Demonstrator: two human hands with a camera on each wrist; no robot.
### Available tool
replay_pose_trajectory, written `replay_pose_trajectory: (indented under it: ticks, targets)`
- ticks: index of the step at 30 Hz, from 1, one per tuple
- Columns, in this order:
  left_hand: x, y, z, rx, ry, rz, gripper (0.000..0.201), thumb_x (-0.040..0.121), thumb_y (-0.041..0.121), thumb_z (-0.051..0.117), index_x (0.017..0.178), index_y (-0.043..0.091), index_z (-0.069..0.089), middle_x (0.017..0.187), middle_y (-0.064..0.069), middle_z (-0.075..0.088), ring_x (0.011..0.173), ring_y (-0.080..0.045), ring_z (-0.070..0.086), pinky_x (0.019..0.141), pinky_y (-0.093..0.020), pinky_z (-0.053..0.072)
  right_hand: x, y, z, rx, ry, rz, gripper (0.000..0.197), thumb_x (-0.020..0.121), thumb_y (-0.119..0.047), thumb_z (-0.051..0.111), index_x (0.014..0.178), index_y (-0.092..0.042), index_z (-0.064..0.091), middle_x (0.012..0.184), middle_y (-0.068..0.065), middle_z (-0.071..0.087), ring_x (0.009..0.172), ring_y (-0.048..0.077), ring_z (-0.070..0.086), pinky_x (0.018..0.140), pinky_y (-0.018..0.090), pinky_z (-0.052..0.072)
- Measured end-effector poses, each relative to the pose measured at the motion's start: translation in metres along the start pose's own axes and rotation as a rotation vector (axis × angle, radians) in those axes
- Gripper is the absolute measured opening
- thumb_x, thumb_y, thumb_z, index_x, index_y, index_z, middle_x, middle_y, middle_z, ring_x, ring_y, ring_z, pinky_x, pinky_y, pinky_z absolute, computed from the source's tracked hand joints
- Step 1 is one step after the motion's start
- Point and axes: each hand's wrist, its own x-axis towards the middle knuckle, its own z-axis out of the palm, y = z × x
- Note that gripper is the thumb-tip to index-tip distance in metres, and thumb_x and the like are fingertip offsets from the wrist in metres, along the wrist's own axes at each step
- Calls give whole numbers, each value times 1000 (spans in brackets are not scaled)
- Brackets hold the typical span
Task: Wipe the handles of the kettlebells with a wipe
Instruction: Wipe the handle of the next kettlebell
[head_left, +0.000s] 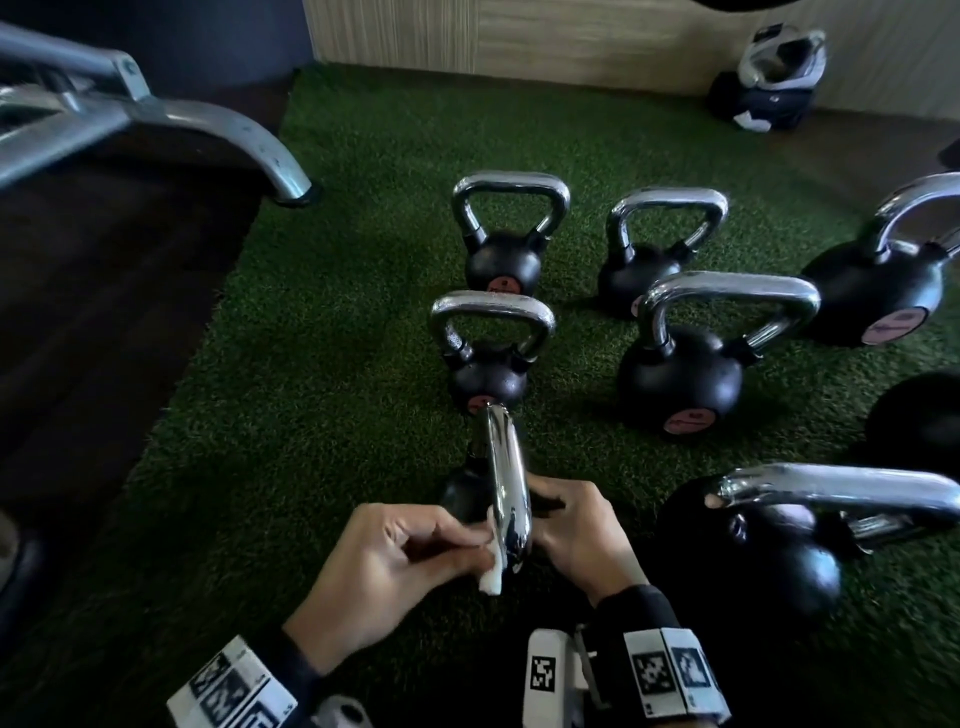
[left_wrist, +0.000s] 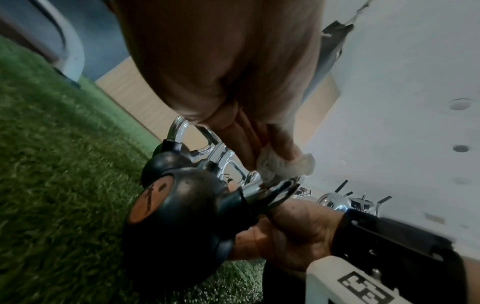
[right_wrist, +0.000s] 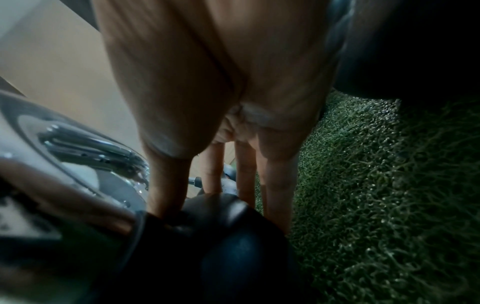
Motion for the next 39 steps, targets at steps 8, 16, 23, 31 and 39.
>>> replay_pose_trajectory:
  ticks: [8, 16, 23, 31, 39]
  targets:
    - [0, -8, -1, 236, -42, 41, 22, 81, 13, 84, 97, 27, 84, 106, 20, 78, 105, -2, 74, 98, -18, 55, -1, 2, 2, -16, 54, 2, 54, 70, -50, 85, 121, -37, 76, 113, -14, 77, 109, -3, 68, 99, 28, 56]
    - [23, 4, -21, 22, 230, -42, 20, 75, 22, 80, 95, 18, 83, 95, 5, 82, 91, -8, 77, 83, -17, 58, -2, -38, -20, -151, 226, -52, 34, 75, -28, 89, 108, -31, 81, 92, -14, 76, 84, -7, 67, 67, -2, 42]
    - [44, 41, -22, -286, 231, -11, 19, 76, 20, 77, 92, 24, 85, 100, -5, 81, 92, -12, 77, 77, -21, 60, -30, -106, -36, 187, 153, -380, 30, 75, -26, 90, 104, -28, 83, 92, -10, 79, 76, 5, 70, 80, 27, 58]
    - [54, 58, -9, -314, 281, -84, 22, 77, 20, 77, 97, 10, 75, 84, -8, 81, 75, -11, 76, 69, -19, 58, -28, -107, -28, 325, 193, -368, 27, 76, -16, 90, 102, -18, 83, 88, -3, 82, 85, 21, 79, 85, 49, 63]
    - [44, 7, -33, 347, 25, -185, 64, 83, 13, 75, 135, 45, 56, 137, 23, 64, 126, -3, 62, 103, -21, 50, -14, -79, -46, 350, 400, -298, 17, 76, -11, 88, 83, -25, 81, 81, 0, 80, 74, 12, 72, 76, 35, 59]
